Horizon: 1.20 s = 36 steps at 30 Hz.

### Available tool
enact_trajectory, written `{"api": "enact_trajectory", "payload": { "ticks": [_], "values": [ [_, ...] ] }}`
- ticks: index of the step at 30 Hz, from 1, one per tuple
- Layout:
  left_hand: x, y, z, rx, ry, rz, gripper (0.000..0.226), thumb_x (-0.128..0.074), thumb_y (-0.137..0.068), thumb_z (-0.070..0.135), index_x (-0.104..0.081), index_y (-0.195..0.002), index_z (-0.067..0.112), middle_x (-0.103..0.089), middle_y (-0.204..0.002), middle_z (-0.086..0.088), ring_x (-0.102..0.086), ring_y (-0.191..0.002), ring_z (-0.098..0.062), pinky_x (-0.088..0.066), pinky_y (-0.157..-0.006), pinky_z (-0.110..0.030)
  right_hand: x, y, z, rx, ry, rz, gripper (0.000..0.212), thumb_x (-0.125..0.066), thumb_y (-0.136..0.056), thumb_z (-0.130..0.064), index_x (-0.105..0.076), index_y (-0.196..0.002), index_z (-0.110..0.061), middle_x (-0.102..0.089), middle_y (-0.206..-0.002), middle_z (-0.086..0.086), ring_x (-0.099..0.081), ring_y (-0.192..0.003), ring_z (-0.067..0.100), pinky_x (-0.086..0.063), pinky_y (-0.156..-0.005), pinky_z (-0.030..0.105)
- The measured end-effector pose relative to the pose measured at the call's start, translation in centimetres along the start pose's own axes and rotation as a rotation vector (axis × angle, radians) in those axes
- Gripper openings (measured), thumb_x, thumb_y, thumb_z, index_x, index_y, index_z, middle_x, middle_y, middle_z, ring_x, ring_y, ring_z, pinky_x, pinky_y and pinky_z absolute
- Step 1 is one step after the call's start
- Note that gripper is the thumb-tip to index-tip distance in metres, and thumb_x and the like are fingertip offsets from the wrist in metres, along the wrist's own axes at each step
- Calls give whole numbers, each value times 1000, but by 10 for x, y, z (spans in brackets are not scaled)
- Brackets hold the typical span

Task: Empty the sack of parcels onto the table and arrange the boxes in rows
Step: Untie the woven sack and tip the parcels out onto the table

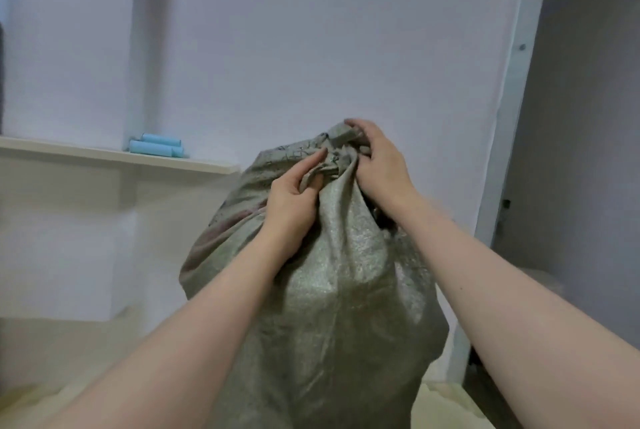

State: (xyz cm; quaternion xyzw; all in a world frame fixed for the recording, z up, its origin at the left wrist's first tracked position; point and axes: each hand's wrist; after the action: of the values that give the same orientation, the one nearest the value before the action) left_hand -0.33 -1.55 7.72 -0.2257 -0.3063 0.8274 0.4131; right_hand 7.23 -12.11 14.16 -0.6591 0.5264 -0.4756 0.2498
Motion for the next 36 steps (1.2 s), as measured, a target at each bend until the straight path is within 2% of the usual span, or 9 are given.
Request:
{"api": "enact_trajectory", "payload": {
  "ticks": [3,6,12,15,19,24,30,33,36],
  "values": [
    [10,-11,-18,83,-410,-23,41,-53,-82,26,-68,-109,52,-69,-117,16,-57,-123,-14,-31,-114,-51,-2,23,52,-153,455,-283,43,-48,-95,-20,-56,-128,-46,-49,-138,4,-41,-131,29,-33,-111,41],
    [13,-13,-18,144,-573,-77,43,-54,-85,19,-67,-114,47,-70,-111,14,-56,-122,-18,-27,-114,-55,-7,43,66,-257,398,-565,37,-46,-98,-43,-52,-135,-44,-48,-147,-1,-38,-138,29,-28,-114,51],
    [28,-12,-19,268,-685,-136,37,-49,-69,38,-54,-71,75,-69,-115,17,-57,-118,-19,-32,-109,-59,2,45,40,-297,879,-391,54,-43,-90,-69,-37,-141,-53,0,-164,6,3,-148,43,-6,-110,73],
    [28,-11,-13,296,-646,-177,32,-52,-73,35,-63,-84,63,-66,-123,15,-56,-120,-19,-34,-110,-51,7,49,42,-773,64,-419,100,-63,-84,-60,0,-156,-30,-15,-161,16,-36,-137,42,-38,-108,59],
    [20,-13,-3,316,-465,-273,44,-43,-86,60,-71,-113,40,-59,-134,13,-49,-128,-14,-22,-118,-47,13,46,29,-732,-496,-389,103,-60,-86,-59,9,-156,-31,-37,-150,4,-60,-94,14,-51,-84,37],
    [11,-13,-7,398,-164,-286,79,-11,-92,75,-68,-114,25,-64,-126,-6,-59,-118,-20,-36,-112,-44,7,45,15,-529,-104,-669,104,-77,-65,-63,-27,-151,-33,-45,-138,-5,-54,-122,19,-47,-104,39],
    [14,-6,-4,265,-526,-240,77,-19,-84,78,-54,-134,31,-52,-143,3,-38,-140,-21,-8,-118,-60,-13,40,-2,-412,258,-503,18,-57,-92,-27,-71,-100,-22,-67,-108,0,-61,-104,20,-45,-87,26],
    [27,5,2,215,-709,-217,63,-23,-94,70,-46,-140,34,-54,-141,11,-36,-141,-18,14,-113,-63,-32,54,15,-418,314,-364,24,-52,-94,-18,-73,-96,-30,-70,-116,-2,-61,-112,22,-45,-86,25],
    [40,17,6,182,-806,-139,65,-28,-88,76,-41,-142,42,-48,-146,14,-34,-142,-20,18,-109,-67,-48,62,36,-571,145,-155,27,-48,-96,-17,-72,-93,-29,-70,-107,1,-64,-96,25,-42,-72,24]
  ]
}}
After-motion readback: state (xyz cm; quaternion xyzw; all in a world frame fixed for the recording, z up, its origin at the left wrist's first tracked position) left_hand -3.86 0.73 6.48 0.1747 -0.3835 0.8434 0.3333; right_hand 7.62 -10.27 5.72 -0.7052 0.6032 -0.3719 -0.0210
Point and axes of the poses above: each hand's wrist, its own y-axis away from the middle knuckle, its own x-axis out of the back of the hand, z = x × y
